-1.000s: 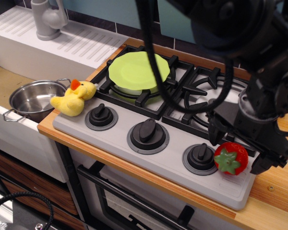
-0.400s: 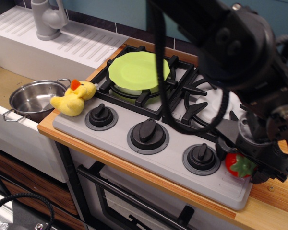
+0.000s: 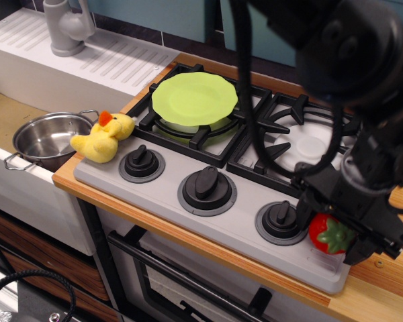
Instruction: Put strawberry on plate and stuffedduck in pot or pan in sink
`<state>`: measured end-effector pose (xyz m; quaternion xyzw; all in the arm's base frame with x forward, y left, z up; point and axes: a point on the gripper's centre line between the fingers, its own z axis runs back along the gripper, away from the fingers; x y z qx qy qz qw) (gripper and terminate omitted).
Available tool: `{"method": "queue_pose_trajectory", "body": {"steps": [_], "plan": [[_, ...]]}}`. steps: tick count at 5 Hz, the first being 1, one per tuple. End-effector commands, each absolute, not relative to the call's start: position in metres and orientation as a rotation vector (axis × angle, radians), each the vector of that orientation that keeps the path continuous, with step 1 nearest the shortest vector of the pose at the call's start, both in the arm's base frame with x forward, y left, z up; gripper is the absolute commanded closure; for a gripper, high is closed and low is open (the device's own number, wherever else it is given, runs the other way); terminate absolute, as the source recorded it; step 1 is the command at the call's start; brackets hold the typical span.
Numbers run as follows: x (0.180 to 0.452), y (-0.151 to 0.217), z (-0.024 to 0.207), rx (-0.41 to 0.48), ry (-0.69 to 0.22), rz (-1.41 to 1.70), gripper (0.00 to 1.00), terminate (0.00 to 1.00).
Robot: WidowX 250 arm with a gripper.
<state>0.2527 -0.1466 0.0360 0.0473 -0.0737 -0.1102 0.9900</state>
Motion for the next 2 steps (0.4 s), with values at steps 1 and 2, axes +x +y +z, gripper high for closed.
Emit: {"method": "queue_pose_trajectory", "body": {"steps": [1,2], "plan": [[0.259,-0.139,0.109,0.09,-0.155,-0.247,1.0,0.0],[0.267,-0.121,0.122,0.095,-0.153,-0.308,1.0,0.0]]}}
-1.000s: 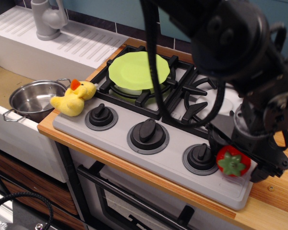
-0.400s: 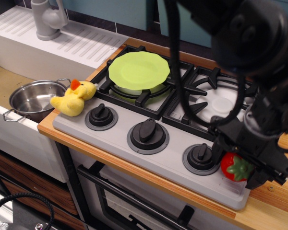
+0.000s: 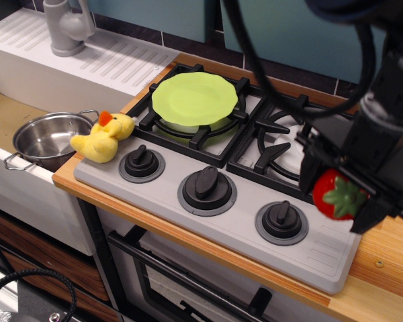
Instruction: Put strawberry on plate and stuffedduck in pot or pan in sink
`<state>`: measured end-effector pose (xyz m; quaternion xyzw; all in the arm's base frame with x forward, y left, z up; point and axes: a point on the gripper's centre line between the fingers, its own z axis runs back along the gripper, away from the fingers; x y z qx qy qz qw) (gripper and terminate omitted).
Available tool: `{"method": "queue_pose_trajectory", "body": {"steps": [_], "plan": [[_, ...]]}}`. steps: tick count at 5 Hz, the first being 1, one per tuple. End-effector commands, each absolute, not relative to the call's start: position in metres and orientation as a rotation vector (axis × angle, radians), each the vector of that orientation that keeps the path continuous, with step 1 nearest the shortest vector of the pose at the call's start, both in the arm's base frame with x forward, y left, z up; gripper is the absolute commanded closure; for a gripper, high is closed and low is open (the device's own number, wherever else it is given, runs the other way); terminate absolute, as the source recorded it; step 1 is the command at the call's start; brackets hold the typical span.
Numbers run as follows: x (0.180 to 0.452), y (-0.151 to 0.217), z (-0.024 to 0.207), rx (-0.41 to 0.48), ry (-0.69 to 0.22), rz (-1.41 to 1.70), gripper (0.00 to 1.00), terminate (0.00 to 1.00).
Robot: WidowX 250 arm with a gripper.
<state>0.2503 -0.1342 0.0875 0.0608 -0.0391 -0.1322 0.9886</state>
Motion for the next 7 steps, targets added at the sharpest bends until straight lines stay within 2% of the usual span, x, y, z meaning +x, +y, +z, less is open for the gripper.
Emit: {"method": "queue_pose_trajectory", "body": {"steps": [1,3,7], "plan": [[0.282,-0.1,0.129,0.092,-0.157,-0.357,1.0,0.0],[0.309,-0.064,0.123,0.082,-0.177,-0.42,1.0,0.0],[0.346,-0.003,0.101,0.083,-0.256,-0.518,1.0,0.0]]}}
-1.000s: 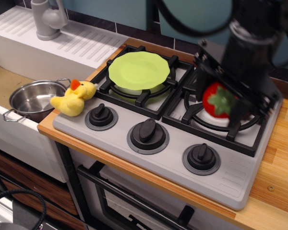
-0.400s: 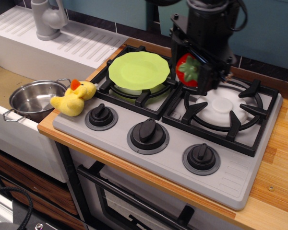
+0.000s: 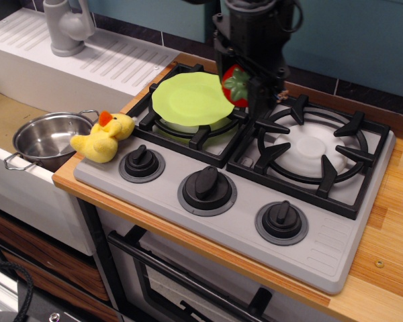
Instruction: Put strawberry on plate and stuffedduck in pot or pan in sink
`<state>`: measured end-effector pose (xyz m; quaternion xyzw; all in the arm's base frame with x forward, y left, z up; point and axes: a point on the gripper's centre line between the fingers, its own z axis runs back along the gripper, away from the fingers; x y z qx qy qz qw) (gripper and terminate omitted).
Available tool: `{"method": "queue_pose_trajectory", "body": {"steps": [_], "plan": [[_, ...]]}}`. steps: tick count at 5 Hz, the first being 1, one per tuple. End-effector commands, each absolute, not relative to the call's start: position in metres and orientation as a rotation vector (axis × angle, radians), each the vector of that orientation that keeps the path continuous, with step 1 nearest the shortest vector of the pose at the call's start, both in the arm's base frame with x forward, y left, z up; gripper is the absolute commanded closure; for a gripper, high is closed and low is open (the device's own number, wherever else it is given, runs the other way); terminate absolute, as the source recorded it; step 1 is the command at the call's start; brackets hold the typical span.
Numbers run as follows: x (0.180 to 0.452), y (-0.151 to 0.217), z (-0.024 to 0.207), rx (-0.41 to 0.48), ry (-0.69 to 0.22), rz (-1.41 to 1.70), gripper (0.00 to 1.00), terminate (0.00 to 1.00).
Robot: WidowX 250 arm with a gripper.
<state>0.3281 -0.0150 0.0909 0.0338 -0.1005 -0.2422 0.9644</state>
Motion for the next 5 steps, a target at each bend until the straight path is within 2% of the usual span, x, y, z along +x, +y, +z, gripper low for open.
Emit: {"method": "queue_pose_trajectory", "body": {"steps": [1,5], "plan": [[0.353,0.009,0.094,0.088,-0.28,-0.537,1.0,0.0],[0.374,0.054,0.073,0.09,-0.344,-0.616,1.0,0.0]]}}
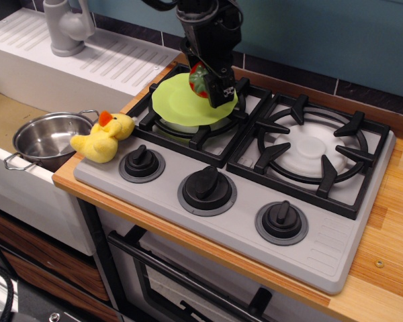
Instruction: Put strawberry on plate and stuffedduck in pot or pan in sink
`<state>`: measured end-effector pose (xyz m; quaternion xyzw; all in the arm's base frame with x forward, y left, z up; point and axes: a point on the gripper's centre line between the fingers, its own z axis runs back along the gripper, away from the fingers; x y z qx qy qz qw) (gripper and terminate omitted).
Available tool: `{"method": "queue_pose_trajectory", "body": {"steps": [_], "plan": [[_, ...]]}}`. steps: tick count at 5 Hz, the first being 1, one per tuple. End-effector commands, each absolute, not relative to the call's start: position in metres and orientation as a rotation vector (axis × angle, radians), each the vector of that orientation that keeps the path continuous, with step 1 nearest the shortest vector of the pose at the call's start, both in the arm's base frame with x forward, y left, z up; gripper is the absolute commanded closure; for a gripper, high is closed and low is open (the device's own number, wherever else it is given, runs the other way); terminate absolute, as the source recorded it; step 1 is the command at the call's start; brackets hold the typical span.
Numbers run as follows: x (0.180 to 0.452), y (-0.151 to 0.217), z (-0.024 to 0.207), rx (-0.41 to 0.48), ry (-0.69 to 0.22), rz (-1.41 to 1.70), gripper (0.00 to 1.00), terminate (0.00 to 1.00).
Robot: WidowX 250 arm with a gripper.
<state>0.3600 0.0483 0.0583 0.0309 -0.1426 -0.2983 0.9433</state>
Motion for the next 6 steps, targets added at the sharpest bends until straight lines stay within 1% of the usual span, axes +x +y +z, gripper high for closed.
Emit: {"method": "queue_pose_trajectory", "body": {"steps": [1,2,4,5,6], "plan": [[0.372,0.051,0.073,0.083,-0.329,-0.619,0.0,0.0],[0.369,0.044,0.079,0.085,-0.304,-0.599,0.0,0.0],[0.355,0.024,0.114,0.095,-0.206,-0.546,0.0,0.0],[0.347,0.02,0.127,0.1,-0.179,-0.538,0.0,0.0],[0.337,0.017,0.146,0.1,-0.136,-0.528,0.0,0.0]]}}
